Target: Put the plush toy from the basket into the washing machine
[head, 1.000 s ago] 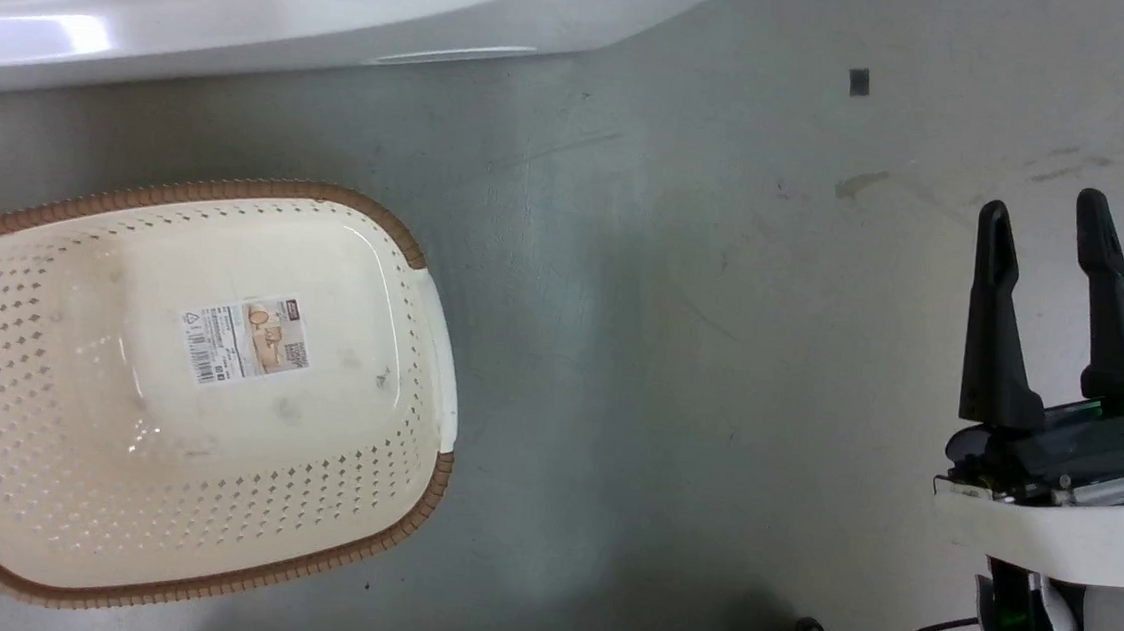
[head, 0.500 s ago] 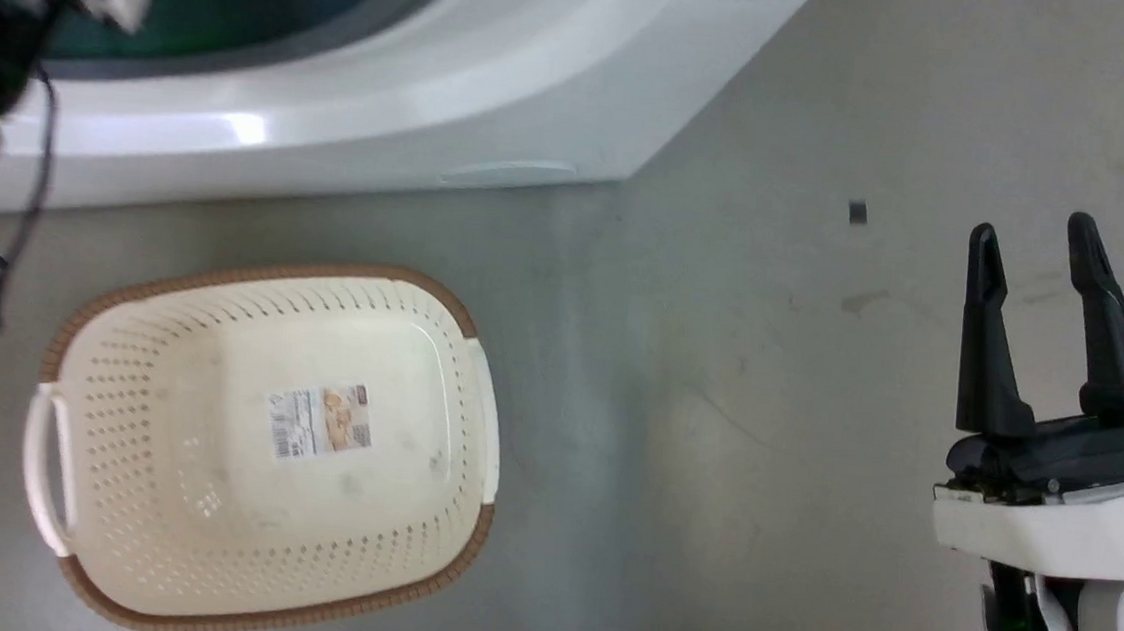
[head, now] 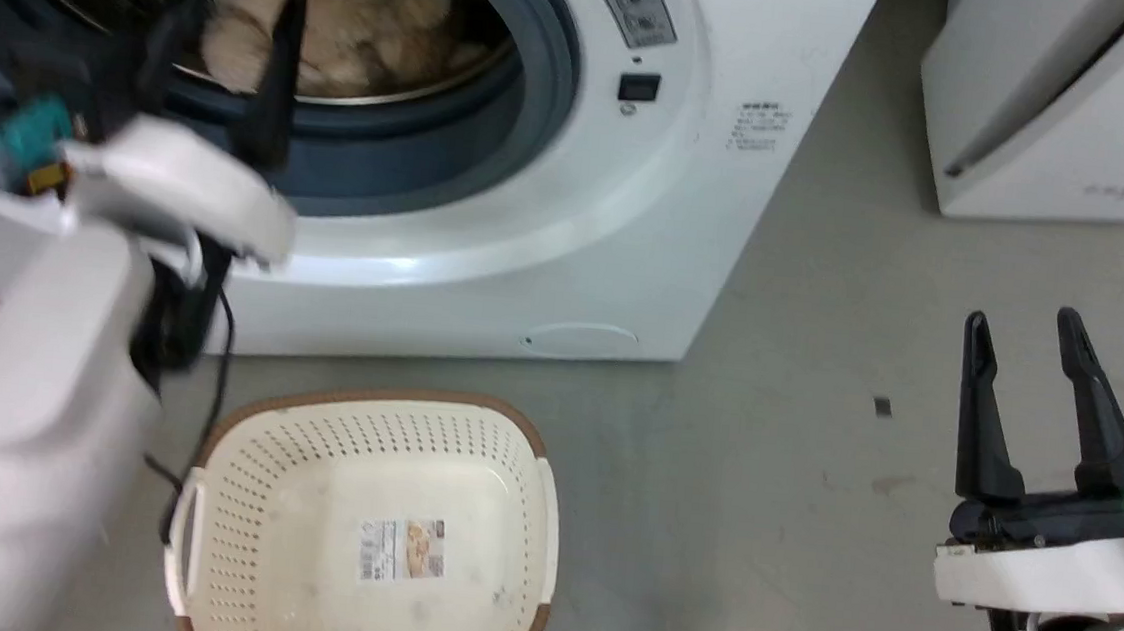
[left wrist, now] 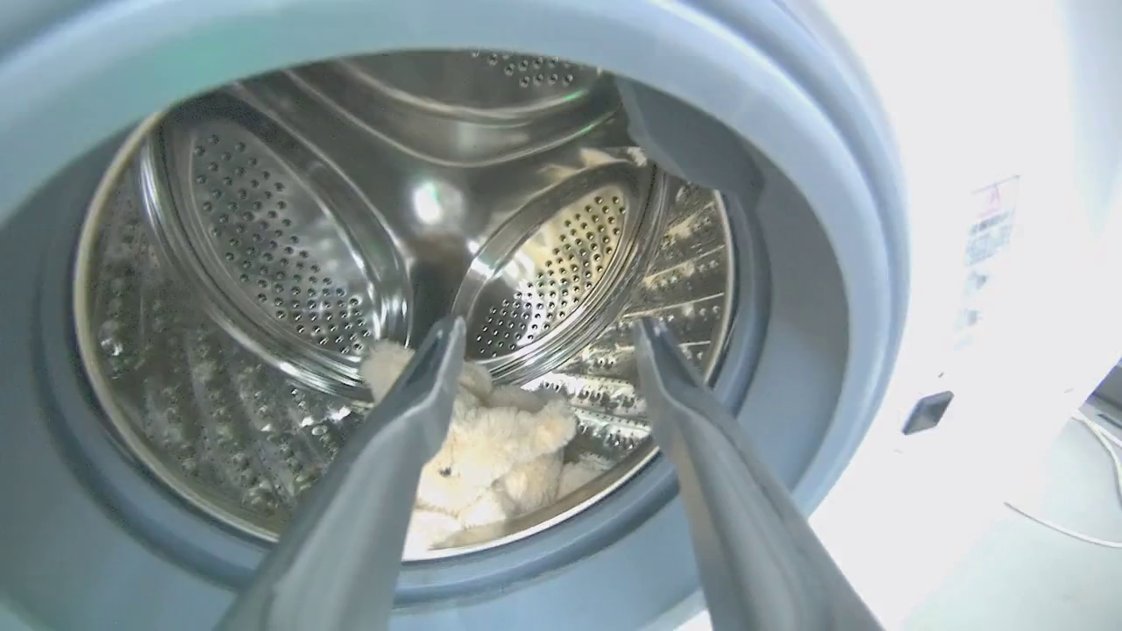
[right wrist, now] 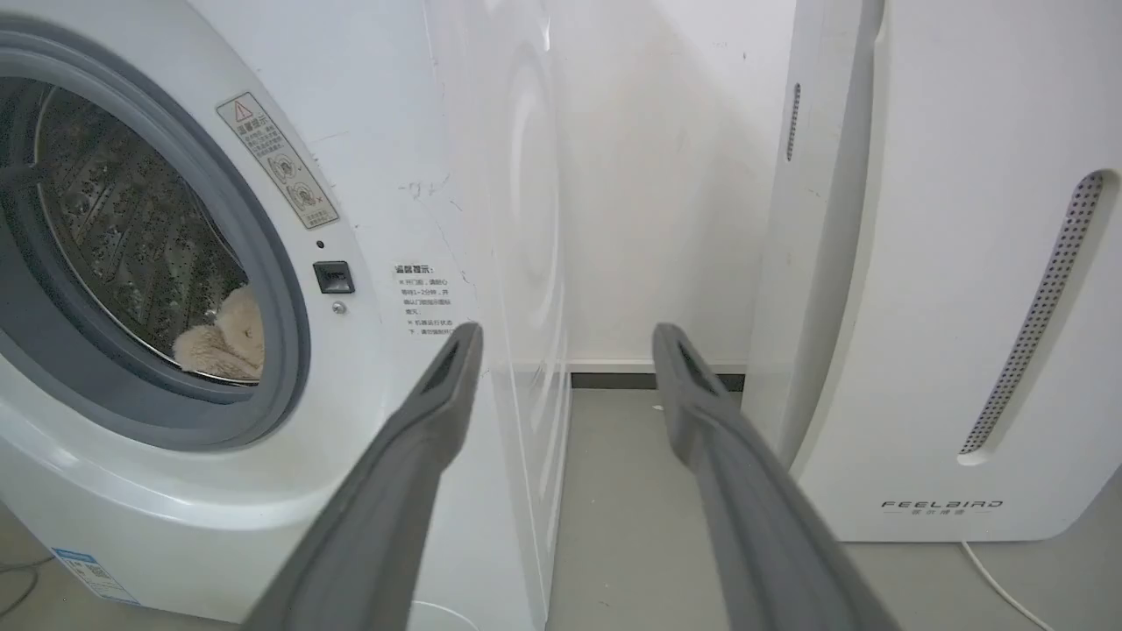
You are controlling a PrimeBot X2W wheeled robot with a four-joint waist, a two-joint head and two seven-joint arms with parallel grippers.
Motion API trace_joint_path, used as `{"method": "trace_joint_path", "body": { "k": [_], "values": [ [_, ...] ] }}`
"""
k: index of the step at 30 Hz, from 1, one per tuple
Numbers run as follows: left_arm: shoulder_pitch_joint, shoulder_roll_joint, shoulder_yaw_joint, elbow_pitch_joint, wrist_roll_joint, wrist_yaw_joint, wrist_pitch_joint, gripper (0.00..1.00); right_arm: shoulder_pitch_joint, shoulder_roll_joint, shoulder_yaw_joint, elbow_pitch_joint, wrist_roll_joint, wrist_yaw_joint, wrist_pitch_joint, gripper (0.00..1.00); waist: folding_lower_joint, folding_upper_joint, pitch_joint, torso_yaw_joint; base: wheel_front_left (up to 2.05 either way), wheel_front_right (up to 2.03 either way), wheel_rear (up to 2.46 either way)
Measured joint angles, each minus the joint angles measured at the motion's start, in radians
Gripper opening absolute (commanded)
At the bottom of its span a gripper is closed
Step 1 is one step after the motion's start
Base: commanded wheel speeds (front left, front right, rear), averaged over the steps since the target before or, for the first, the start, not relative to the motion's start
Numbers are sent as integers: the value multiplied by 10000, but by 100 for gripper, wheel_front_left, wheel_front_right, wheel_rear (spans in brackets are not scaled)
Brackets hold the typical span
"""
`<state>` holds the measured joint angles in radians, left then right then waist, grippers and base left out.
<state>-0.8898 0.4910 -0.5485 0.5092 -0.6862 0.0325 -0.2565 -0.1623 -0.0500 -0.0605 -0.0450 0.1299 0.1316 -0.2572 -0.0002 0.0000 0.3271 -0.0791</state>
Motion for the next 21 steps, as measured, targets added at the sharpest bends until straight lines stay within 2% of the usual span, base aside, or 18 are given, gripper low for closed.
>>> {"method": "trace_joint_path", "body": {
  "k": [6, 9, 16, 21],
  "values": [
    [2905, -464, 1490, -2278, 1110, 537, 0, 100, 313, 2, -117, 86, -48, 0, 0, 100, 0, 0, -875, 376, 0, 0, 0],
    [4156, -761, 1847, -3012, 1549, 629, 0, 100, 550, 2, -146, 90, -44, 0, 0, 100, 0, 0, -1250, 517, 0, 0, 0],
    [6434, -1417, 2313, -3986, 2535, 836, 0, 100, 1049, 2, 86, 92, -44, 0, 0, 100, -1, 0, -1974, 752, 0, 0, 0],
    [7572, -2054, 2433, -4194, 3162, 920, 0, 100, 1307, 2, 222, 92, -2, 0, 0, 100, 0, 0, -2285, 844, 0, 0, 0]
  ]
}}
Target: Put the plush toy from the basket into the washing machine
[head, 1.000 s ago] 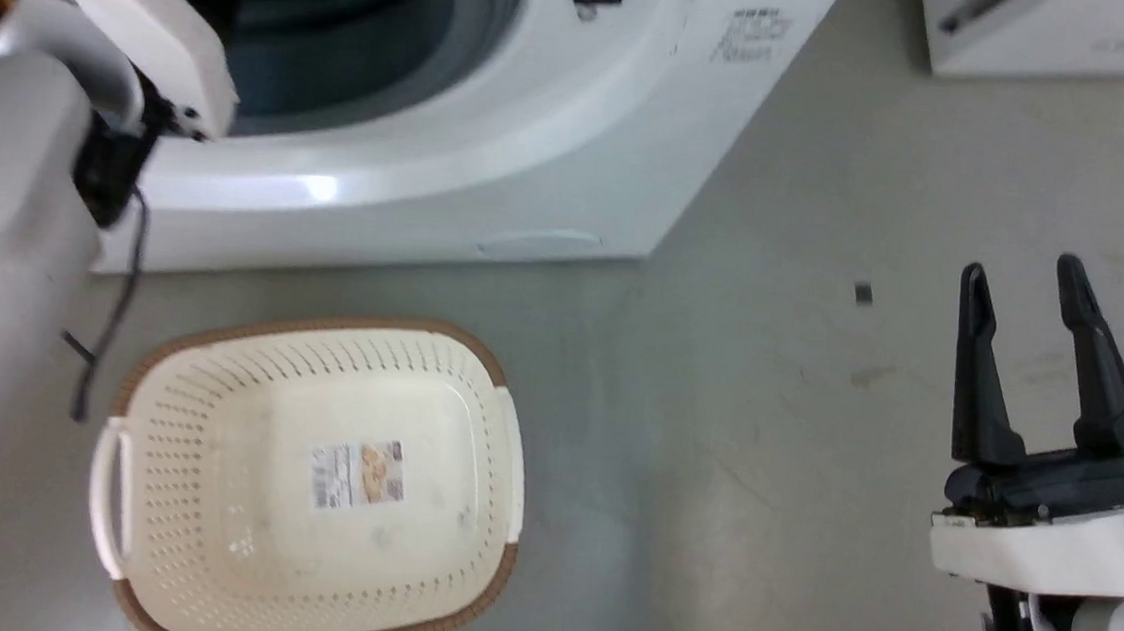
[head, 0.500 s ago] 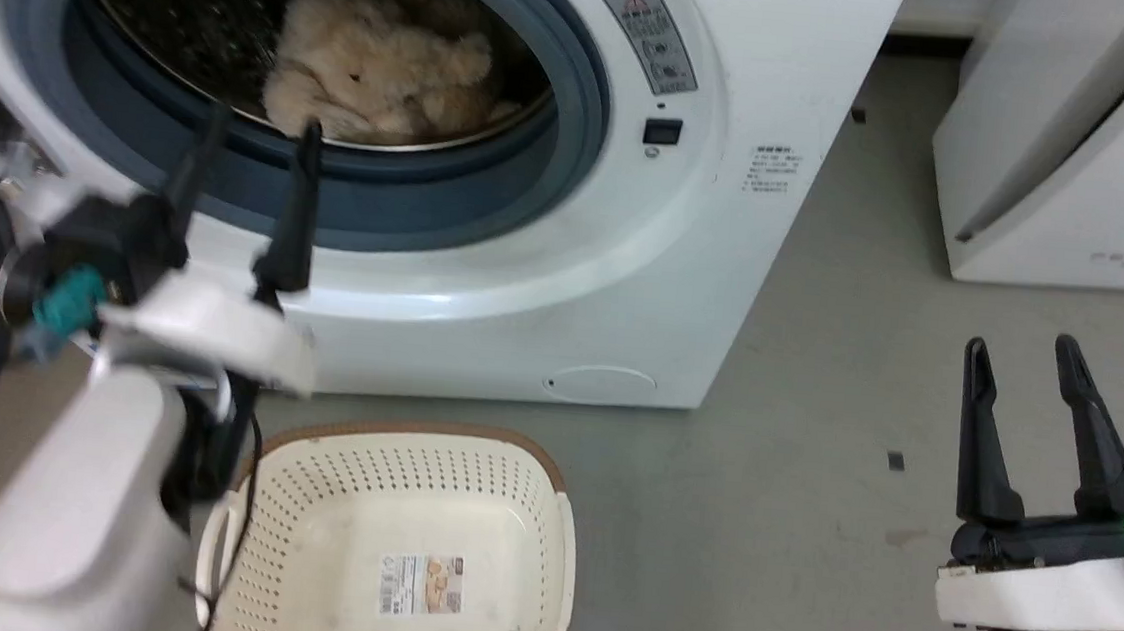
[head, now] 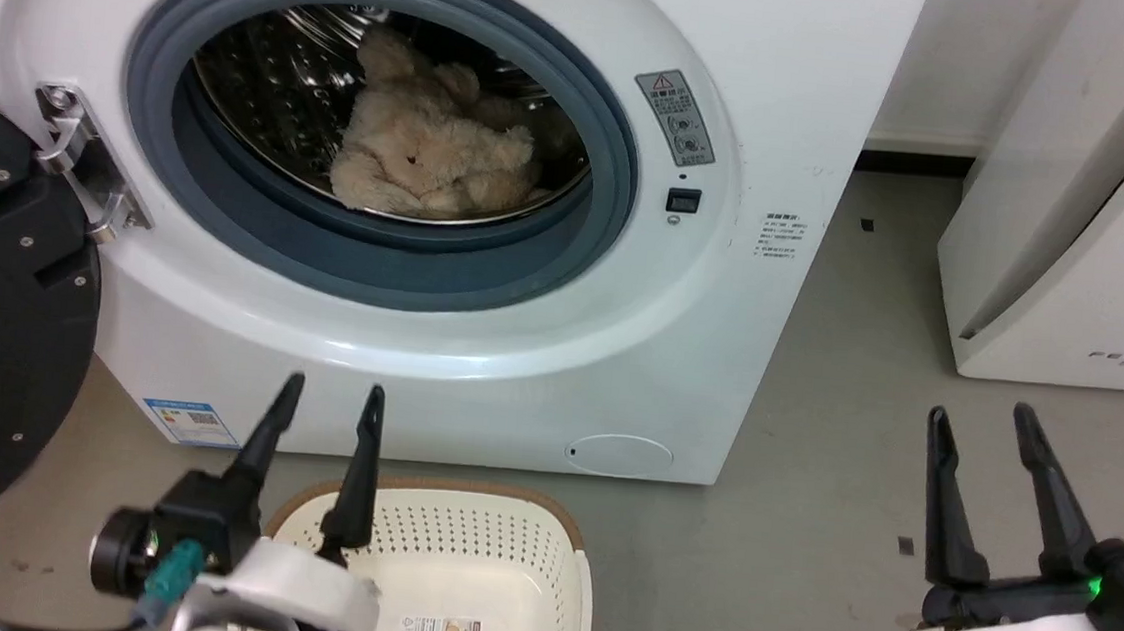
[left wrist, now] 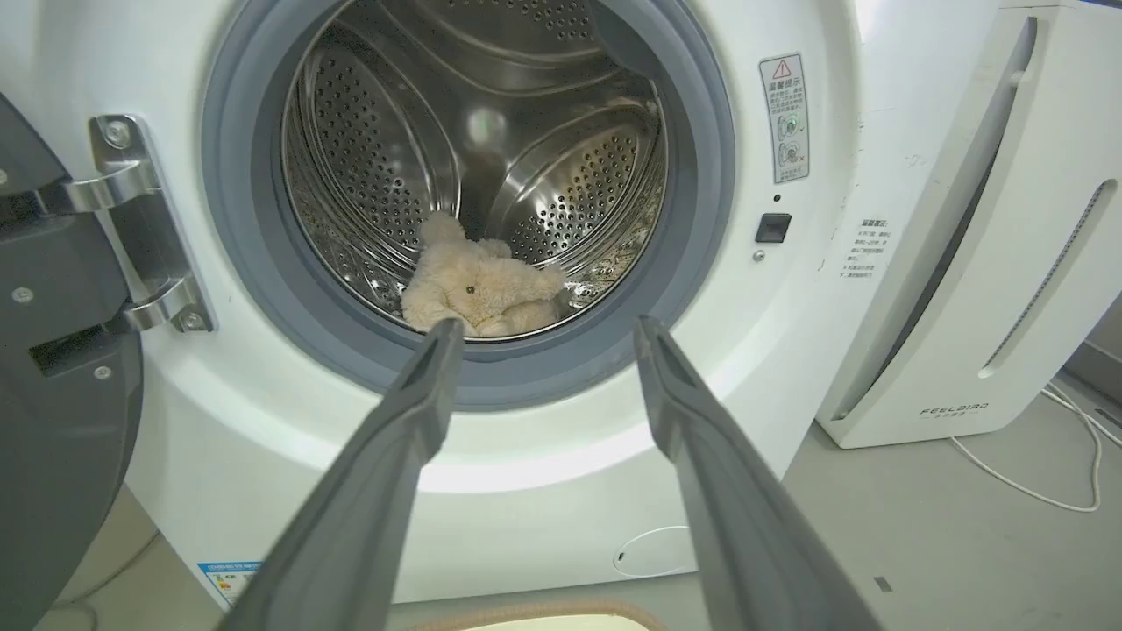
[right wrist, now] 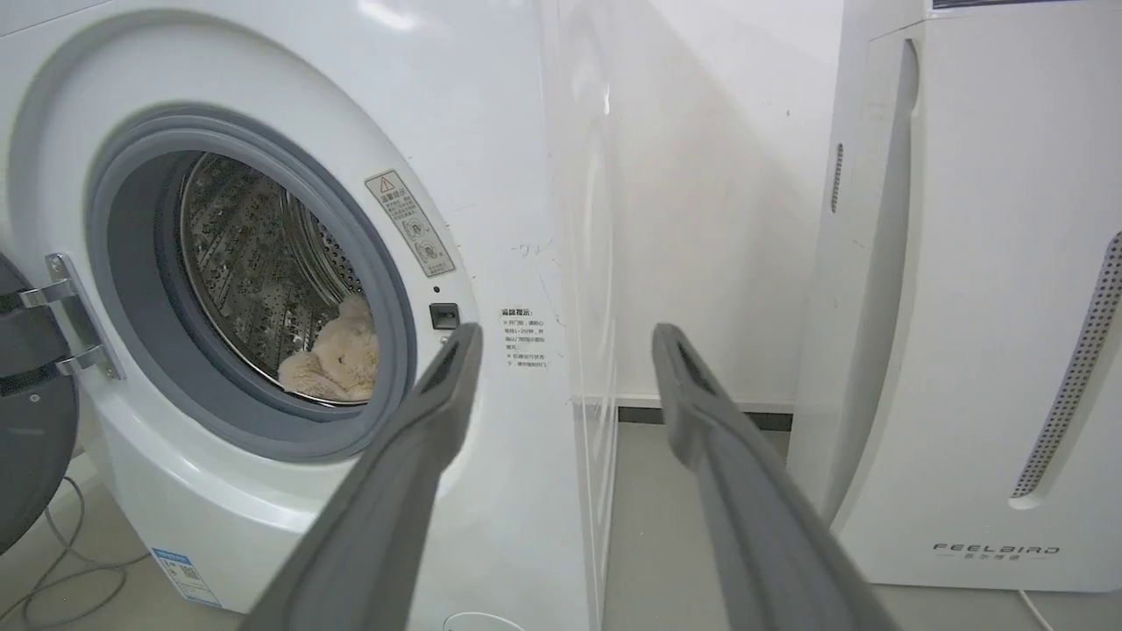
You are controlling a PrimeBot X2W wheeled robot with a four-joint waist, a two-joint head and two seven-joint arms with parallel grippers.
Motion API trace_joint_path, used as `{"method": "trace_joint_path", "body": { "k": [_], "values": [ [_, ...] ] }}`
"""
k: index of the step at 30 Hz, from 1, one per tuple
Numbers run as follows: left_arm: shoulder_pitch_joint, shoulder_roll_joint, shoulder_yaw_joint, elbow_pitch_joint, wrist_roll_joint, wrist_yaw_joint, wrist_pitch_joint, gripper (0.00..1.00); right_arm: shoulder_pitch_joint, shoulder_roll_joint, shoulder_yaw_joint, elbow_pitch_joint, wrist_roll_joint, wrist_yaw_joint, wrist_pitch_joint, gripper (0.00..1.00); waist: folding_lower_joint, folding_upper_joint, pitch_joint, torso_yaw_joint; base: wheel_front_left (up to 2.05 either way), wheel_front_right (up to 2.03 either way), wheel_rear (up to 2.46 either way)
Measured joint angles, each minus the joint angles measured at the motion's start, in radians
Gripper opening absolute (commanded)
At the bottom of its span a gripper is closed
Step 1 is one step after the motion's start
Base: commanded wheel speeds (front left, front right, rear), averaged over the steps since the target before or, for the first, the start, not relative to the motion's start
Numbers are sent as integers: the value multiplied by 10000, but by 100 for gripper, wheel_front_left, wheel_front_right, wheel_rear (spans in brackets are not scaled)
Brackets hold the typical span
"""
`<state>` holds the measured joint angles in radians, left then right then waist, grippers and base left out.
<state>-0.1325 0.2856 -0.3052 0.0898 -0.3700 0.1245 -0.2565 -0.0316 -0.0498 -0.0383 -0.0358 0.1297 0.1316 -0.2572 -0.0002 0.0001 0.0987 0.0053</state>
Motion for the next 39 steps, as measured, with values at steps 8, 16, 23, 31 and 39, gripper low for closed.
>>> {"method": "trace_joint_path", "body": {
  "k": [8, 16, 23, 31, 39],
  "values": [
    [1109, -842, 629, -286, 717, -4, 0, 100, 430, 0, 192, 46, 31, 0, 0, 100, 0, 0, -372, 39, 0, 0, 0],
    [1523, -1248, 1175, -215, 1237, -326, 0, 100, 636, 0, 307, 136, 38, 0, 0, 100, 1, 0, -502, 17, 0, 0, 0],
    [1522, -1557, 1386, -82, 1490, -573, 8, 0, 640, 0, 301, 151, 113, 0, 4, 0, 1, 0, -454, 45, 0, 0, 0],
    [1522, -1557, 1396, -88, 1488, -571, 96, 0, 640, 0, 303, 151, 107, 0, 61, 0, 1, 0, -474, 41, 0, 0, 0],
    [1522, -1593, 1505, -121, 1595, -575, 244, 0, 639, 0, 301, 153, 56, 0, 261, 0, 2, 0, -508, 35, 0, 0, 0]
  ]
}}
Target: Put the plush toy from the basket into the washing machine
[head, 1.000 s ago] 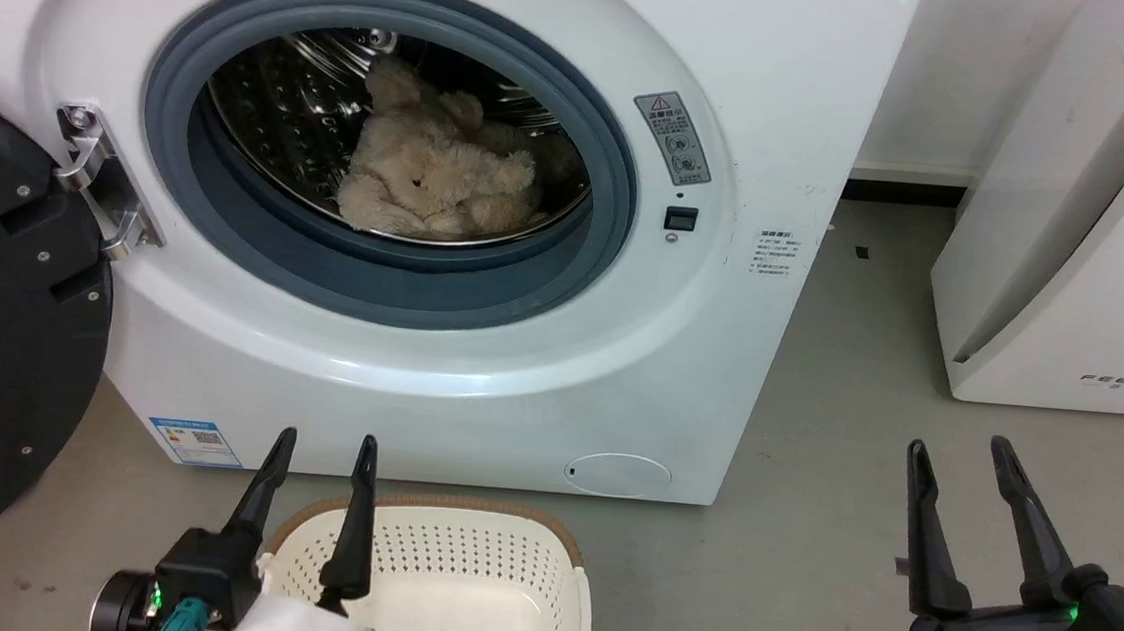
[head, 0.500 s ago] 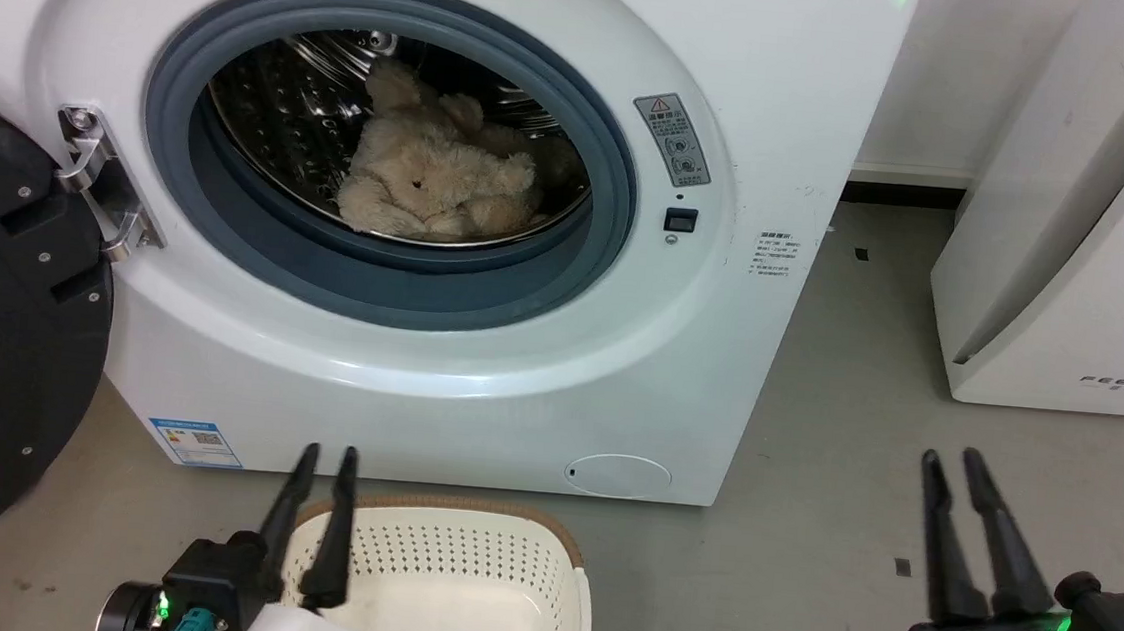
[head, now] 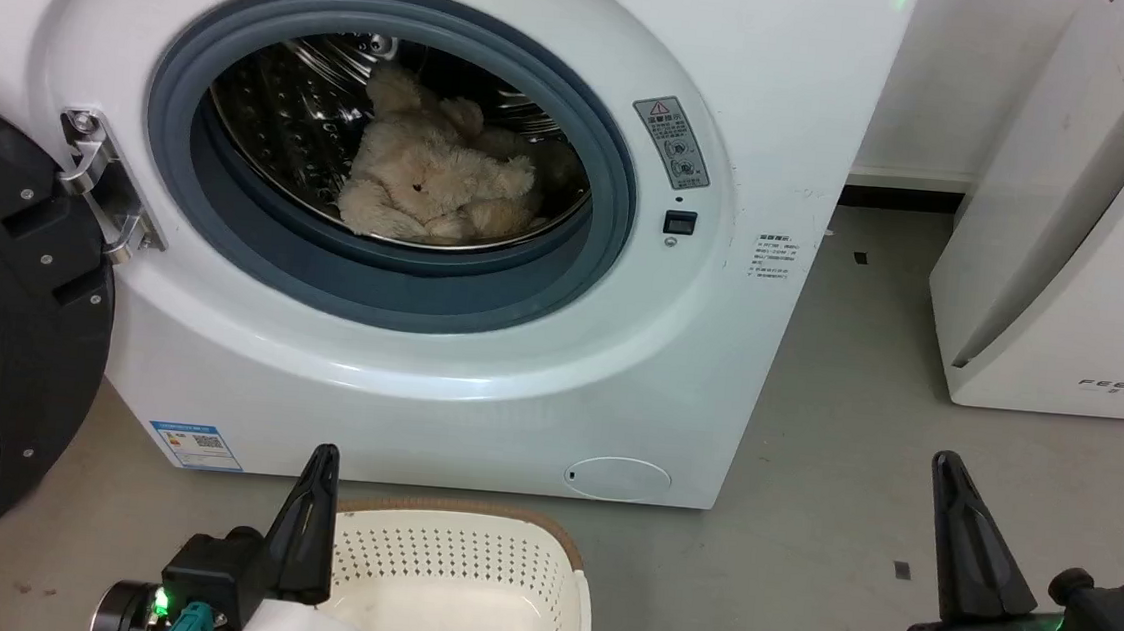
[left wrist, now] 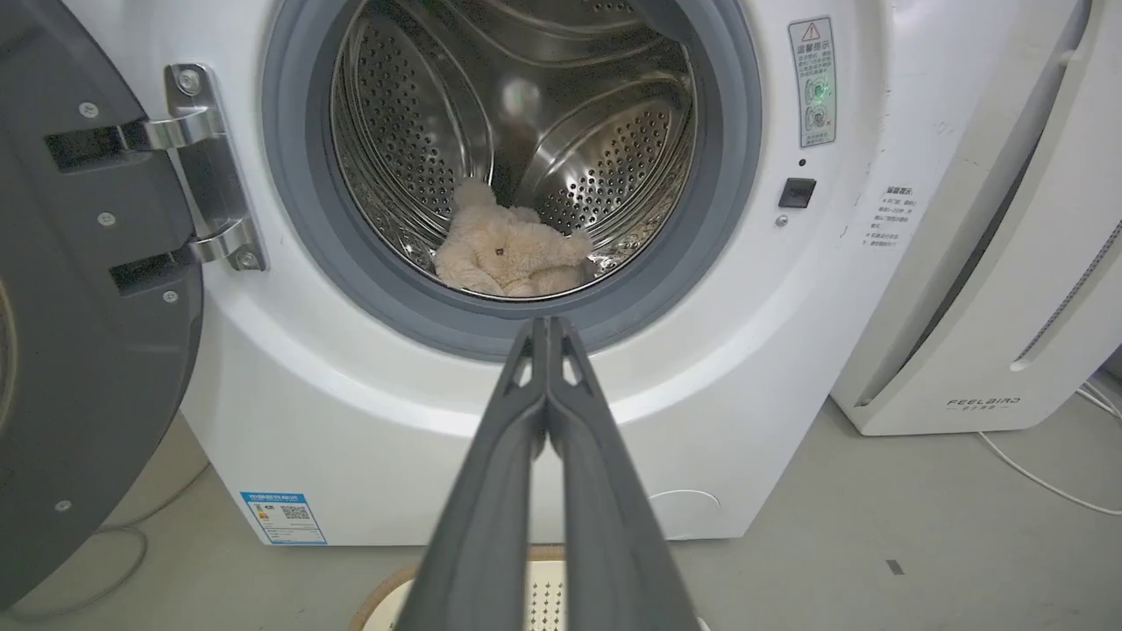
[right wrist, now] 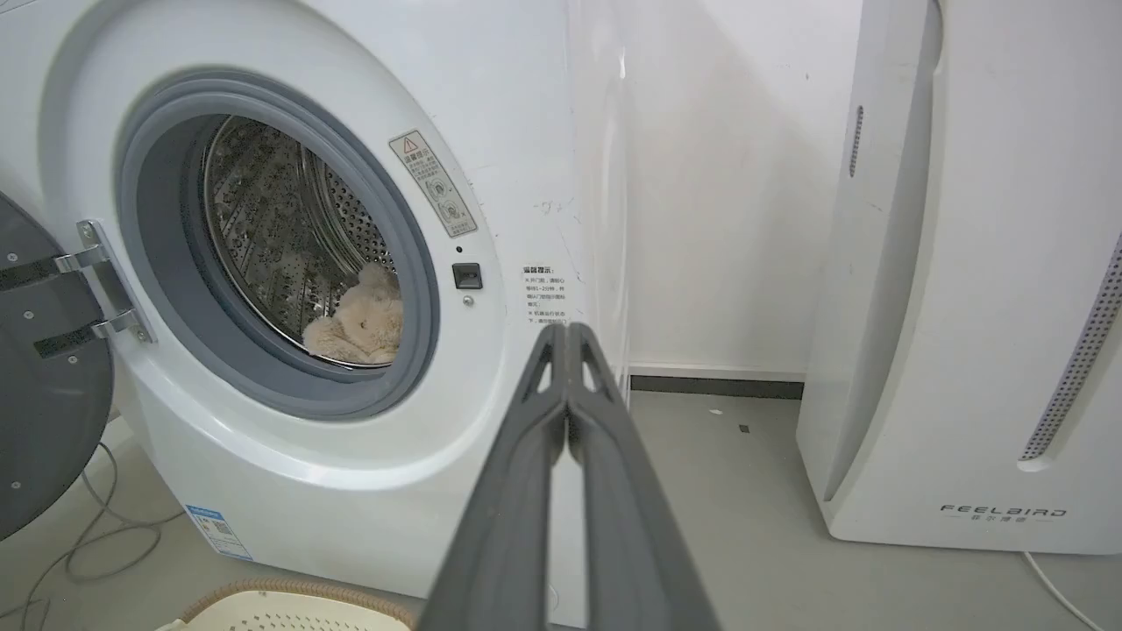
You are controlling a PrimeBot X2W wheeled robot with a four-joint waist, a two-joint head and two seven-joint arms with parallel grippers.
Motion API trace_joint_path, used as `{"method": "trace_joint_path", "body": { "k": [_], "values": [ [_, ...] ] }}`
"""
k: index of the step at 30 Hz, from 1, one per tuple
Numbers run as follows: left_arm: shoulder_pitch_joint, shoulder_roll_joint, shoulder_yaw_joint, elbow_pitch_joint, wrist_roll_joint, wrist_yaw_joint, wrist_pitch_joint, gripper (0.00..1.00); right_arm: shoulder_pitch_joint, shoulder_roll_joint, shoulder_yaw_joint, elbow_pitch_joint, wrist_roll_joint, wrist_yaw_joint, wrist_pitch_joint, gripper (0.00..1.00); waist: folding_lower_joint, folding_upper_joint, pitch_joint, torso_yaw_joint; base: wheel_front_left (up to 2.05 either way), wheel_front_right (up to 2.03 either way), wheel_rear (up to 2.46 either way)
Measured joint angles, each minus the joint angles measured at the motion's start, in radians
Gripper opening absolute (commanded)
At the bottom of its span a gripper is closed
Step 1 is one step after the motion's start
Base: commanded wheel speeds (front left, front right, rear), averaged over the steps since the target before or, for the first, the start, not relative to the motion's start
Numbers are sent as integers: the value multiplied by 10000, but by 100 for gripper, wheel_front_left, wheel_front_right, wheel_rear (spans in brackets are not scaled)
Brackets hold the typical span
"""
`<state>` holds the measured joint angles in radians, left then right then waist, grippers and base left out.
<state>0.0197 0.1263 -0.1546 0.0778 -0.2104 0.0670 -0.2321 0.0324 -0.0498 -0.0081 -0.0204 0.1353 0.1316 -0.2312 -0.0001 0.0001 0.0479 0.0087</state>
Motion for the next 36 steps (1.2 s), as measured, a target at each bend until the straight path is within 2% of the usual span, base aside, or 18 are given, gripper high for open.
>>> {"method": "trace_joint_path", "body": {
  "k": [36],
  "values": [
    [-3, -219, 462, -213, 650, -196, 736, 0, -11, 0, 12, 50, -410, 0, 715, 0, 1, 0, -152, -27, 0, 0, 0]
  ]
}}
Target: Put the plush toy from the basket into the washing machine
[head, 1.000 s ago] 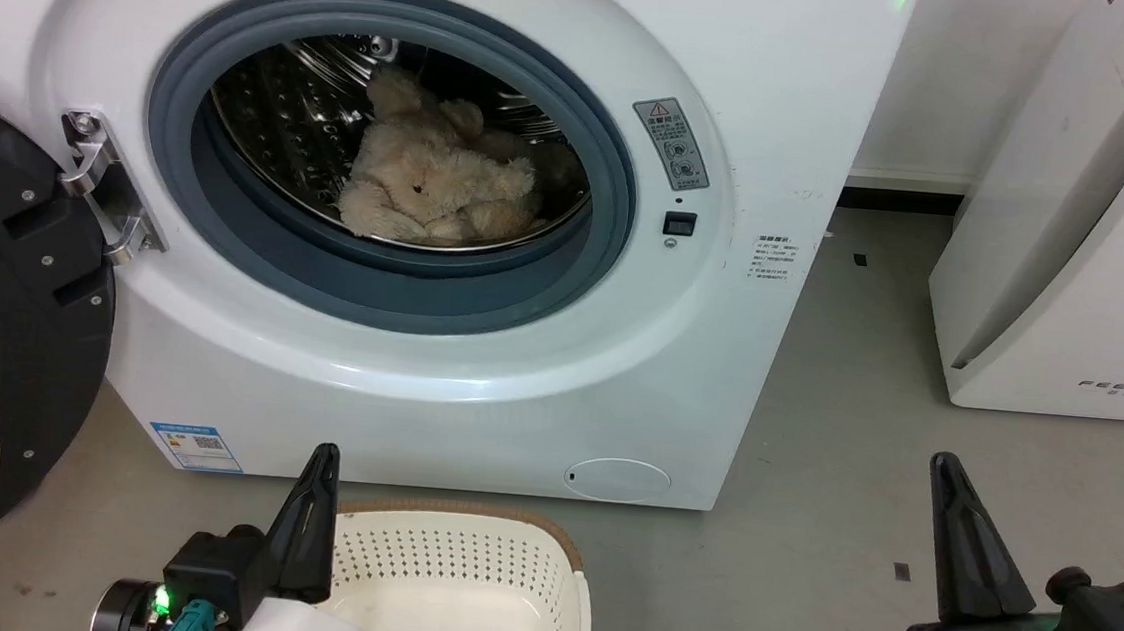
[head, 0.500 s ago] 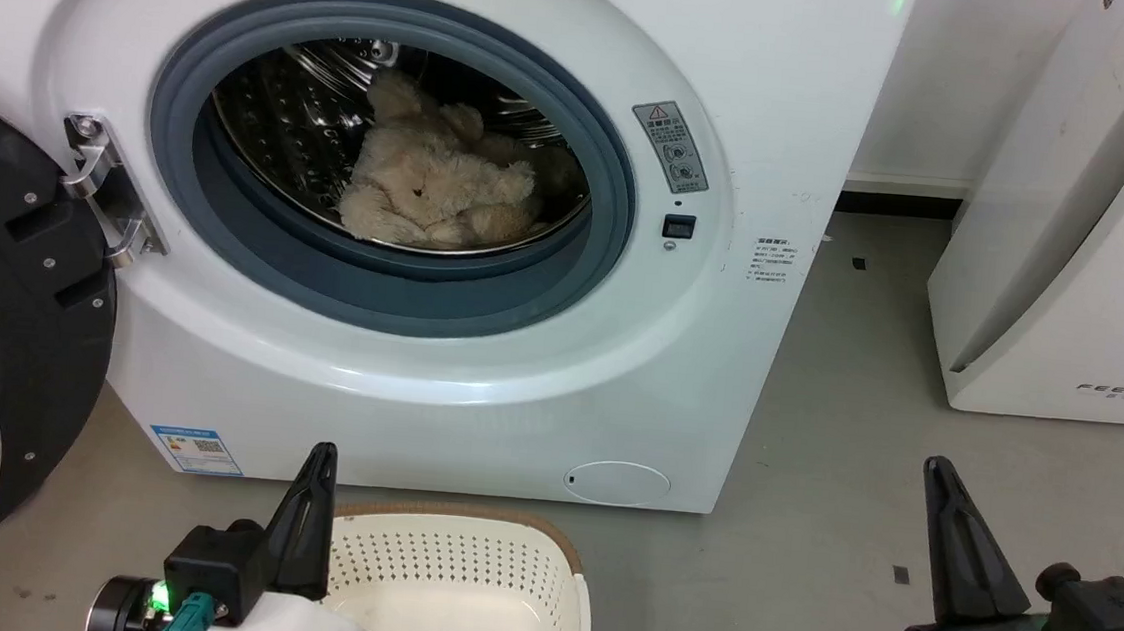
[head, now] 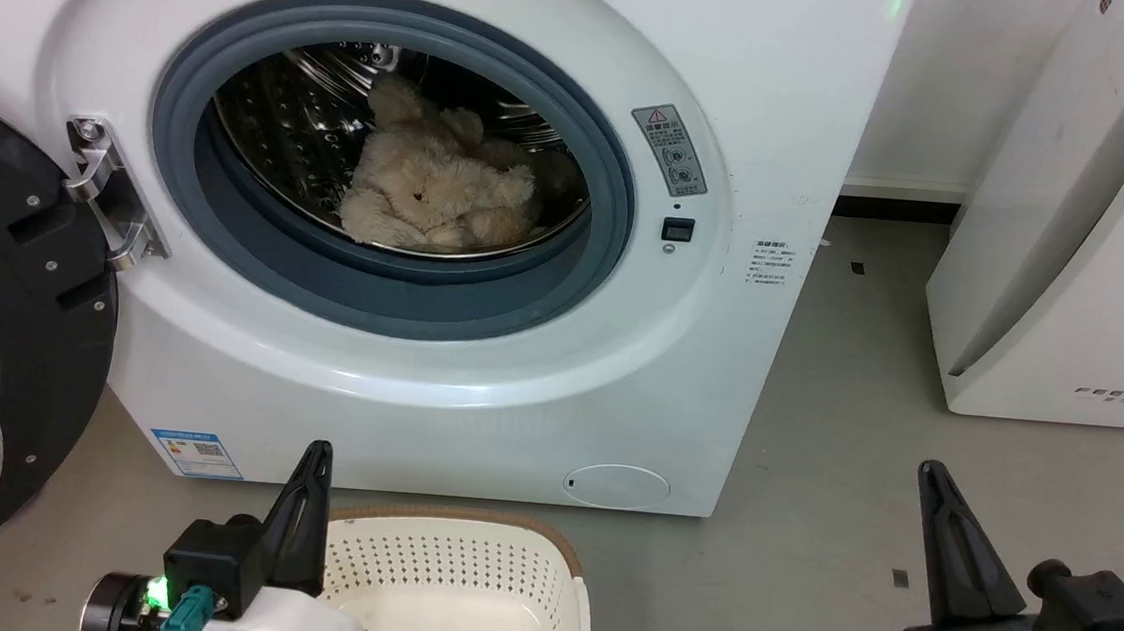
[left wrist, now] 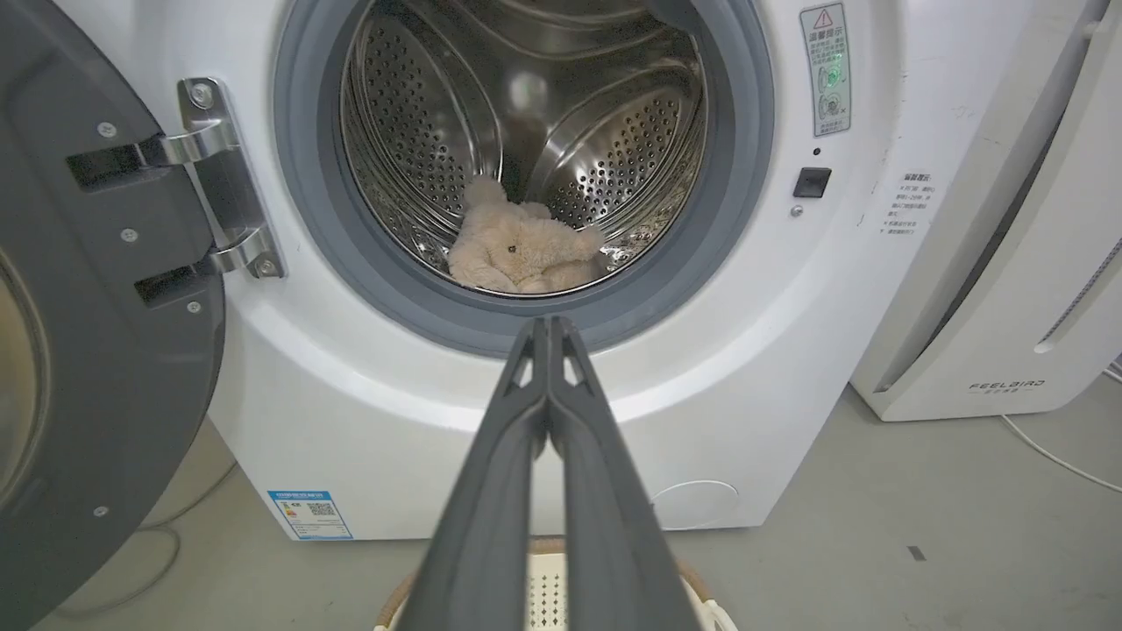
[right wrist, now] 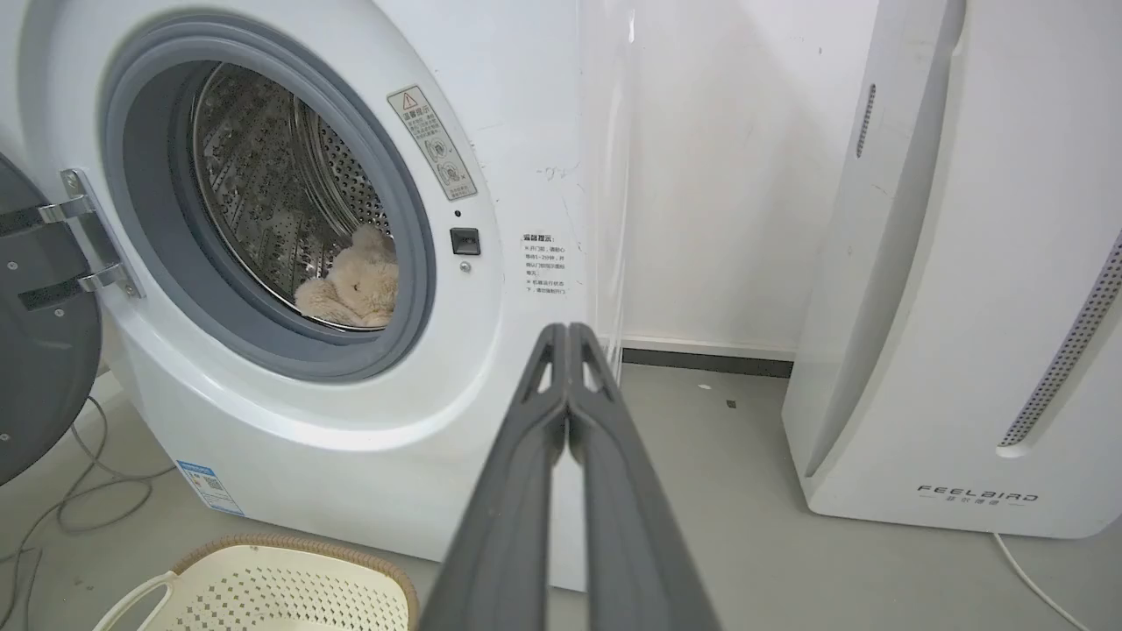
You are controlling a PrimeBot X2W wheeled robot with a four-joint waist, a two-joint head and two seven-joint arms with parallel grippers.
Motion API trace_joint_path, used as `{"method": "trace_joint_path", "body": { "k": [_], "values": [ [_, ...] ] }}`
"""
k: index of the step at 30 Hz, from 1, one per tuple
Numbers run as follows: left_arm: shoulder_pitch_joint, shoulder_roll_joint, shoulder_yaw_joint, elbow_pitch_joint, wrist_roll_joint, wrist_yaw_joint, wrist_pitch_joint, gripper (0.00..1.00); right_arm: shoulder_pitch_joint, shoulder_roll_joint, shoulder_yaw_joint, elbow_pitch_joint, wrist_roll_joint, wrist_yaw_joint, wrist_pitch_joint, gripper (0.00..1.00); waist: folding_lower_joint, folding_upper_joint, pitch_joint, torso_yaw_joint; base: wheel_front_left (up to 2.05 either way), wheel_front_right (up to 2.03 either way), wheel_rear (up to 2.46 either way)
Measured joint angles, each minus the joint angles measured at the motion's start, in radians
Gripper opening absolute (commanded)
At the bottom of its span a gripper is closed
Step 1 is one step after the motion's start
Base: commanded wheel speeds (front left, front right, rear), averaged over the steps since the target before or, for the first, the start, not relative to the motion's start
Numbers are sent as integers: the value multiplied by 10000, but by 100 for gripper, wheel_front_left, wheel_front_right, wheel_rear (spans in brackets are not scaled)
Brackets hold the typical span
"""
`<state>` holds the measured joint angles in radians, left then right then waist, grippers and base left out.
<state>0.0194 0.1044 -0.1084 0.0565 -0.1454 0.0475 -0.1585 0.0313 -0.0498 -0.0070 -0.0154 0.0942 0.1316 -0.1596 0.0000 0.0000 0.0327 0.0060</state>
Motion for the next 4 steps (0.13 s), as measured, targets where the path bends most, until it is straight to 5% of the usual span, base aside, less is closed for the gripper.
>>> {"method": "trace_joint_path", "body": {
  "k": [4],
  "values": [
    [-1, -29, 46, -21, 82, -63, 82, 0, -3, 0, 2, 8, -67, 0, 81, 0, 0, 0, -17, -3, 0, 0, 0]
  ]
}}
